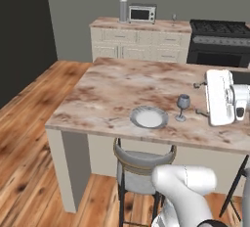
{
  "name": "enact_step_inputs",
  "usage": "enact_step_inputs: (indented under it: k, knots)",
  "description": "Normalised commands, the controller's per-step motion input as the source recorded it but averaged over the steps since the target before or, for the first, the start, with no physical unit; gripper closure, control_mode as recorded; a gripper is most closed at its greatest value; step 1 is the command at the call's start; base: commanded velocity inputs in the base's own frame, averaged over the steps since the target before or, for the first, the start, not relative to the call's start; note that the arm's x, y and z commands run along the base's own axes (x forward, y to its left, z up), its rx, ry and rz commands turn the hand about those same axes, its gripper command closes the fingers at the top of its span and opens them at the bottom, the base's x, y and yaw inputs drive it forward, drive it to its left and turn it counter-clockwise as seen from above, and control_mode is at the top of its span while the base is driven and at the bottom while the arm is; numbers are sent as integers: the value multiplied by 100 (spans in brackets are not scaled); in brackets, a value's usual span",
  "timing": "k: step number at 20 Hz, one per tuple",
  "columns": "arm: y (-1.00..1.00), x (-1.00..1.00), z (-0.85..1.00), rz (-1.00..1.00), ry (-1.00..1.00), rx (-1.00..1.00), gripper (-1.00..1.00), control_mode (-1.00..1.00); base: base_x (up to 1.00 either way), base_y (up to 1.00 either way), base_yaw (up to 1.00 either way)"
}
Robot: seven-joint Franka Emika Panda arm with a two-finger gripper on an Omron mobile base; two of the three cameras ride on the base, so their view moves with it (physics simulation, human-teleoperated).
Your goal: Retrieve the wine glasses from the counter and place one next to each plate.
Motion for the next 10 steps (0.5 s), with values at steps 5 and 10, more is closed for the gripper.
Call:
enact_step_inputs:
  k: [5,10]
  knots:
    - [0,0,0,0,0,0,-100,100,-91,96,0]
    - [0,0,0,0,0,0,-100,100,-93,100,0]
